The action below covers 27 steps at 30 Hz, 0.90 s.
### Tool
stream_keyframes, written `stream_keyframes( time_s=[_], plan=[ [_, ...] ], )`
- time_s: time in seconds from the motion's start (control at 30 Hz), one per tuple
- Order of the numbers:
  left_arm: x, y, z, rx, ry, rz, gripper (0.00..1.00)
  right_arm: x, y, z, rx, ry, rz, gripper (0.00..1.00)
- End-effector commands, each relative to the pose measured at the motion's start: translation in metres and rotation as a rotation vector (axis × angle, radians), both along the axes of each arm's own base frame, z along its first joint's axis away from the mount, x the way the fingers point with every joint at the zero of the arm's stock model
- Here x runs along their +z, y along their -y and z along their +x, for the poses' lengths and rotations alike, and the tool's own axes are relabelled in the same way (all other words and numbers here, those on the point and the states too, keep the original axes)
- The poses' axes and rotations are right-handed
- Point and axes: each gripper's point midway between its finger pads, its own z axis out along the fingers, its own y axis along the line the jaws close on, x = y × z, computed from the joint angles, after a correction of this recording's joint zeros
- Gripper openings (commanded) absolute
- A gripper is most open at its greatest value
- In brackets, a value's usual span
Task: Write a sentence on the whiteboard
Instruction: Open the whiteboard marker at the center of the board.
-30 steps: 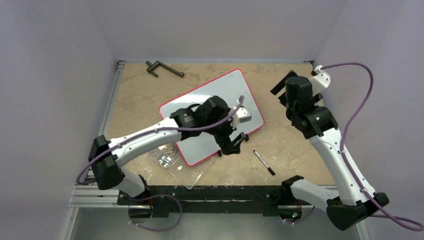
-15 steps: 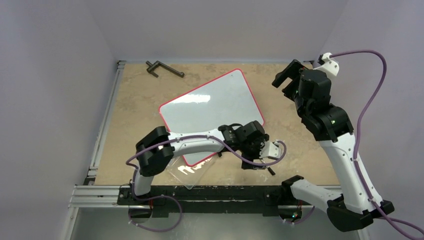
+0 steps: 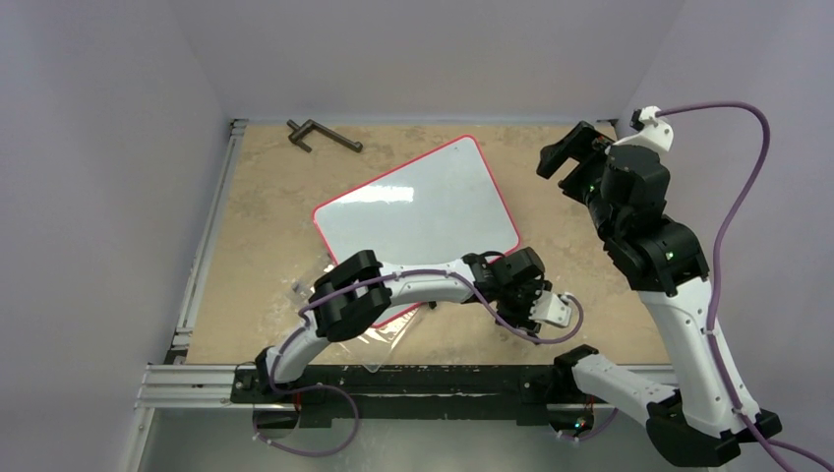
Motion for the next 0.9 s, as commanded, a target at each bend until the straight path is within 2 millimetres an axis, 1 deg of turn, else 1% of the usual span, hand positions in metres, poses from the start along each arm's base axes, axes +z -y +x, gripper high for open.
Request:
stream_keyframes(
  time_s=[0.0, 0.03, 0.07, 0.3, 0.33, 0.37, 0.4, 0.5, 0.53, 0.57, 0.6, 0.7, 0.77, 0.87],
  plan=[
    [0.006, 0.014, 0.004, -0.05, 0.044, -0.01, 0.55, 0.01, -0.005, -0.002, 0.045, 0.037, -0.005, 0.89],
    [0.0, 0.013, 0.004, -0.054, 0.04, 0.009, 0.51, 0.009, -0.005, -0.002, 0.048, 0.034, -0.008, 0.89],
    [-0.003, 0.012, 0.004, -0.054, 0.039, 0.022, 0.49, 0.008, -0.005, -0.002, 0.049, 0.032, -0.01, 0.89],
    [-0.029, -0.002, -0.001, -0.057, 0.012, 0.09, 0.48, 0.005, -0.008, -0.001, 0.062, 0.028, -0.011, 0.89],
    [-0.03, -0.003, -0.001, -0.056, 0.01, 0.094, 0.44, 0.005, -0.009, -0.001, 0.065, 0.027, -0.01, 0.89],
    [-0.032, -0.004, -0.003, -0.058, 0.003, 0.1, 0.39, 0.003, -0.009, -0.001, 0.069, 0.024, -0.01, 0.89],
    [-0.034, -0.006, -0.004, -0.061, -0.004, 0.108, 0.32, 0.002, -0.01, 0.0, 0.072, 0.023, -0.009, 0.89],
    [-0.04, -0.011, -0.009, -0.068, -0.032, 0.145, 0.04, 0.0, -0.012, 0.001, 0.079, 0.021, -0.007, 0.89],
    [-0.04, -0.013, -0.01, -0.066, -0.039, 0.152, 0.0, 0.0, -0.013, 0.001, 0.083, 0.022, -0.008, 0.89],
    [-0.041, -0.015, -0.011, -0.061, -0.046, 0.158, 0.0, 0.001, -0.013, 0.001, 0.084, 0.024, -0.01, 0.89],
    [-0.036, -0.016, -0.011, -0.055, -0.046, 0.142, 0.0, 0.002, -0.013, 0.001, 0.087, 0.031, -0.011, 0.9],
    [-0.009, -0.014, -0.01, -0.025, -0.051, 0.048, 0.0, 0.01, -0.013, 0.001, 0.098, 0.054, -0.025, 0.9],
    [0.016, -0.012, -0.005, 0.031, -0.086, -0.028, 0.0, 0.019, -0.013, 0.0, 0.106, 0.08, -0.031, 0.9],
    [0.059, -0.012, 0.001, 0.117, -0.144, -0.133, 0.0, 0.04, -0.015, -0.002, 0.125, 0.135, -0.029, 0.9]
  ],
)
